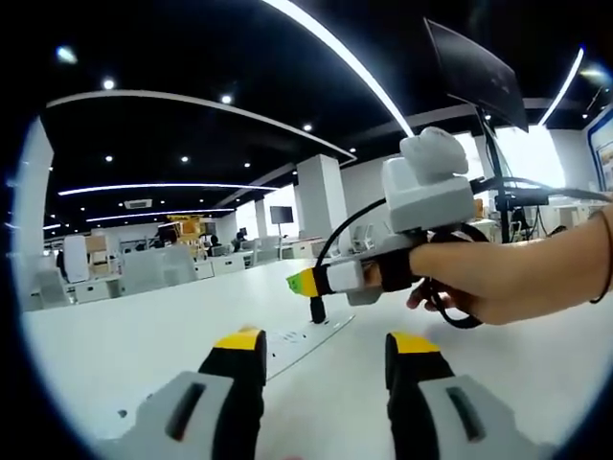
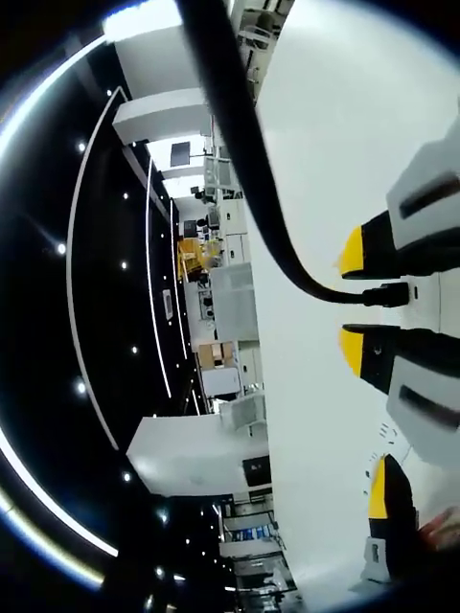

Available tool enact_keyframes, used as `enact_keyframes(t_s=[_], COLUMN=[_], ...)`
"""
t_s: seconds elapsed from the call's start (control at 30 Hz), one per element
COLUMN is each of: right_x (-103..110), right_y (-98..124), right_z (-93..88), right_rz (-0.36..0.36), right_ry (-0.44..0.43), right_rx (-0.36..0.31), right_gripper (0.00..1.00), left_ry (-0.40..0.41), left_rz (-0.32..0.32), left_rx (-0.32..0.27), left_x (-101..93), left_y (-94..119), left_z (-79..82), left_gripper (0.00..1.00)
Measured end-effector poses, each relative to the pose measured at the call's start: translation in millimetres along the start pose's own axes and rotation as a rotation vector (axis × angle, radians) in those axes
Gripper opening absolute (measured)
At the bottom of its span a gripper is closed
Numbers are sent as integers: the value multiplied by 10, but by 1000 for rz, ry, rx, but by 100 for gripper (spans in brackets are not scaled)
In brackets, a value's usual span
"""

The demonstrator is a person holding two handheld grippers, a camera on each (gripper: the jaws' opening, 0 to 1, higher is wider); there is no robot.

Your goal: Find the data cable on the table. Grasp the USB connector end of the cable and insert it into the USB port on the table

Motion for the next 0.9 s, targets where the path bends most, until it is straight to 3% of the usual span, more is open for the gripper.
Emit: enact_keyframes(t_s=[0.6, 0.9], right_x=[115, 140], right_y=[188, 426], right_z=[35, 107], right_rz=[27, 25], right_ry=[-36, -58], right_rx=[-14, -48], right_gripper=[39, 40], left_ry=[42, 93], left_rz=[62, 101], left_rx=[-41, -70], left_x=[93, 96], left_y=[87, 238], left_z=[56, 93], left_gripper=[53, 57])
Point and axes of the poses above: the point that each gripper's makers call its tool centre point, and the gripper's own axes: y roughly backward along the fingers, x roughly to its left, z roughly out of its top, the point moved 2 cm from there along y, roughly backward along the fingers, and after that the axes turned 5 degrees about y, right-handed, at the moved point
